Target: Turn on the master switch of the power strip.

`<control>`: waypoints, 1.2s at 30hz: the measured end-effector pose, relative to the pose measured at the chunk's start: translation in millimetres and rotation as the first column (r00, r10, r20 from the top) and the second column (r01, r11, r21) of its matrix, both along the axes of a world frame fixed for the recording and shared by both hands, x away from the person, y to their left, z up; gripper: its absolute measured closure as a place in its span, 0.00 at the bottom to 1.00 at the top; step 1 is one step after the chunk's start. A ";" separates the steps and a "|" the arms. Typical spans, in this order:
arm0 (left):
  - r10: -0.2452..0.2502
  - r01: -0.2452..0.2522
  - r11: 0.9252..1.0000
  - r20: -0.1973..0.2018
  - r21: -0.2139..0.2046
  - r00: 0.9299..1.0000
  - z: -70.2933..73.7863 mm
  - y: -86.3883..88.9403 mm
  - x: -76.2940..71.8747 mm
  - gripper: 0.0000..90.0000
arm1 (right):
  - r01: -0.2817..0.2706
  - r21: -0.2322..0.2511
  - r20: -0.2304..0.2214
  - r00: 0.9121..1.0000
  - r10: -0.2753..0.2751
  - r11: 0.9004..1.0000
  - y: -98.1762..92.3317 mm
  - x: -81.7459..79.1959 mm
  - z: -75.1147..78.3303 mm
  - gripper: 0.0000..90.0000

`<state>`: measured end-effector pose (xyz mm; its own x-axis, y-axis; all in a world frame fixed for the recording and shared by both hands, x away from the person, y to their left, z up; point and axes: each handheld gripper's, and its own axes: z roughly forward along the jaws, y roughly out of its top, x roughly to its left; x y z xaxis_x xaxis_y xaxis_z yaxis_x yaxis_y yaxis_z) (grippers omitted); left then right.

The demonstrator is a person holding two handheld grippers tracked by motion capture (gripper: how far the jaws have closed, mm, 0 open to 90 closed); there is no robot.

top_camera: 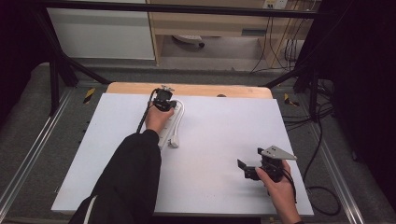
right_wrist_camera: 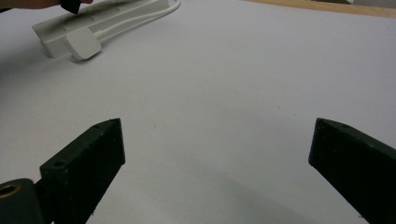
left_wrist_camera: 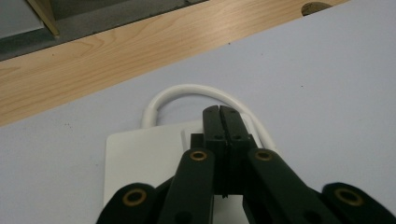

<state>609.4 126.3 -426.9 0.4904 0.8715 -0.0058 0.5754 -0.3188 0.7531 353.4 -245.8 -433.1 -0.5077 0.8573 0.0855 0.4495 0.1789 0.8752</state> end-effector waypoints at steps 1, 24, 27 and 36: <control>0.002 -0.002 1.000 0.000 0.002 1.000 0.1 -0.4 -0.1 1.00 | -0.001 -0.002 0.002 1.000 0.001 1.000 -0.1 -0.1 0.0 0.04; 0.006 -0.006 1.000 0.003 0.029 1.000 -0.8 -5.0 -0.8 1.00 | -0.006 -0.011 -0.004 1.000 0.006 1.000 0.4 -0.5 0.9 0.05; 0.009 -0.009 1.000 0.002 0.028 1.000 -0.9 -5.1 -0.8 1.00 | -0.006 -0.013 -0.004 1.000 0.006 1.000 0.3 -0.5 0.9 0.05; 0.005 -0.005 1.000 -0.003 0.018 1.000 -0.8 -3.3 -0.1 1.00 | -0.007 -0.011 -0.005 1.000 0.007 1.000 0.0 -0.5 0.7 0.05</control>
<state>609.3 123.0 -427.6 0.4859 0.8740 0.0085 0.5794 -0.3293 0.7456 352.9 -245.8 -432.3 -0.5135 0.8544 0.0787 0.4525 0.1918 0.8709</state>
